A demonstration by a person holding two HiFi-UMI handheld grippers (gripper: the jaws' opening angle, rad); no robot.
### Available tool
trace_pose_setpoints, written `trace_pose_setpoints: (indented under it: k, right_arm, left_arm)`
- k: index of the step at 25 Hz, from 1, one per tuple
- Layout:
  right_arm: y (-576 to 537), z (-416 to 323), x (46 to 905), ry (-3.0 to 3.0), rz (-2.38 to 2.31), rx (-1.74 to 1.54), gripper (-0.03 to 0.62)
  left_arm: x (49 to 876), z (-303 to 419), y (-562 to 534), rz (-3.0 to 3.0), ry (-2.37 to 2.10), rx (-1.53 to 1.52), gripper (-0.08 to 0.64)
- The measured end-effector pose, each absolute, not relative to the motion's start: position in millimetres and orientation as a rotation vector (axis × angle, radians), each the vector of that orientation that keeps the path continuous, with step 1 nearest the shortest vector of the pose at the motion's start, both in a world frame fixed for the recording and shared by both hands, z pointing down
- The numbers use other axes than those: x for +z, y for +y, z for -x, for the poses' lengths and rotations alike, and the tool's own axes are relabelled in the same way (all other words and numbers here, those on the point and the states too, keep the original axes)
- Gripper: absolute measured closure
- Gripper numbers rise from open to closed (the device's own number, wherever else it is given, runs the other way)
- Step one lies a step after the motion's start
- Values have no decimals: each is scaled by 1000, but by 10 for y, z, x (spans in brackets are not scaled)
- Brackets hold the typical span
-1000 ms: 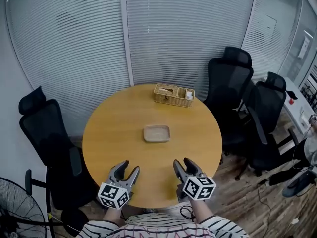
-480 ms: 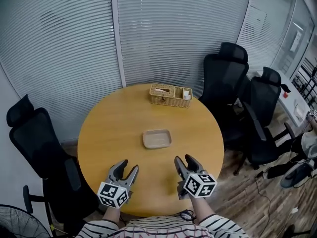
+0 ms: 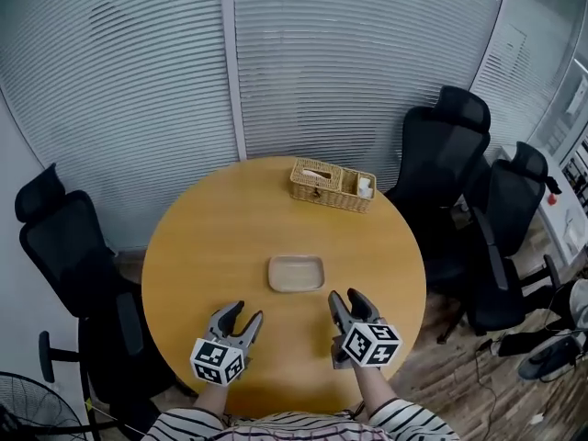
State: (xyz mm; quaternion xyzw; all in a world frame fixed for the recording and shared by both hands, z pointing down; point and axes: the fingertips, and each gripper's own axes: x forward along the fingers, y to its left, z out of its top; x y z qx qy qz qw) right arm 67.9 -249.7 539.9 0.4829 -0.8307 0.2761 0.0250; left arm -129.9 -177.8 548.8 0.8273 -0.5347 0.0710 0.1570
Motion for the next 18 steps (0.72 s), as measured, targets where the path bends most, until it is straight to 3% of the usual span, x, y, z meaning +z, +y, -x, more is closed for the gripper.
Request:
trace_pose_setpoints:
  k: [18]
  right_arm:
    - [-3654, -334, 6286, -2528, -1223, 786, 382]
  left_arm:
    - [6219, 1244, -2846, -2223, -1571, 238, 382]
